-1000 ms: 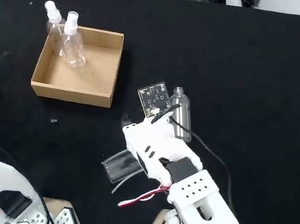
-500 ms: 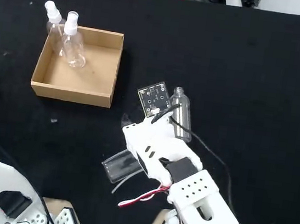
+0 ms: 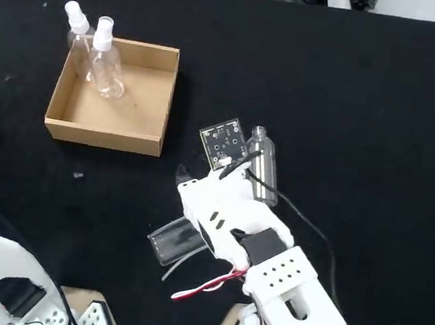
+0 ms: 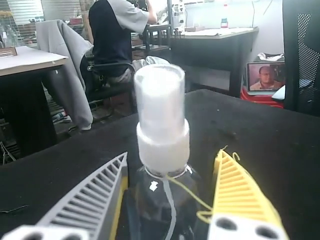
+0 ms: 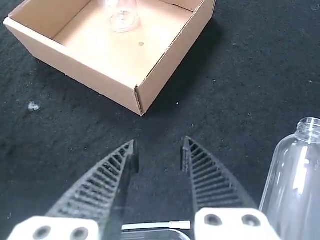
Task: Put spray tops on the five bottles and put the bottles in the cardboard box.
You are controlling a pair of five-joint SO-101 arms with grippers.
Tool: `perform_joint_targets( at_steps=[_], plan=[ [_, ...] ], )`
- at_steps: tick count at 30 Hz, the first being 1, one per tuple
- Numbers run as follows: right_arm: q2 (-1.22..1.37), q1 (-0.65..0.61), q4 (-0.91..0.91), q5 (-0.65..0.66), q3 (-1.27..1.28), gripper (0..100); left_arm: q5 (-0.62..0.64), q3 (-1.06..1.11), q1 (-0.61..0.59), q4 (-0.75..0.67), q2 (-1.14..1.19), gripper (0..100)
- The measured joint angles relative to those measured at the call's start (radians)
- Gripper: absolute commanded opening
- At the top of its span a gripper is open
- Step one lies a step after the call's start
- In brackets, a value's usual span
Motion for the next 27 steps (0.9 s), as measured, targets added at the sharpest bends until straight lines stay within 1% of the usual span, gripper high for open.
perform_joint_targets(
  at_steps=[14,21,27],
  plan=[
    [0.000,0.000,0.000,0.000,0.000,14.1,0.000,0.002,-0.002,0.002,0.000,25],
    [0.000,0.000,0.000,0.000,0.000,14.1,-0.002,-0.021,-0.008,0.161,-0.023,25],
    [0.000,0.000,0.000,0.000,0.000,14.1,-0.002,-0.023,-0.008,0.166,-0.031,25]
  ],
)
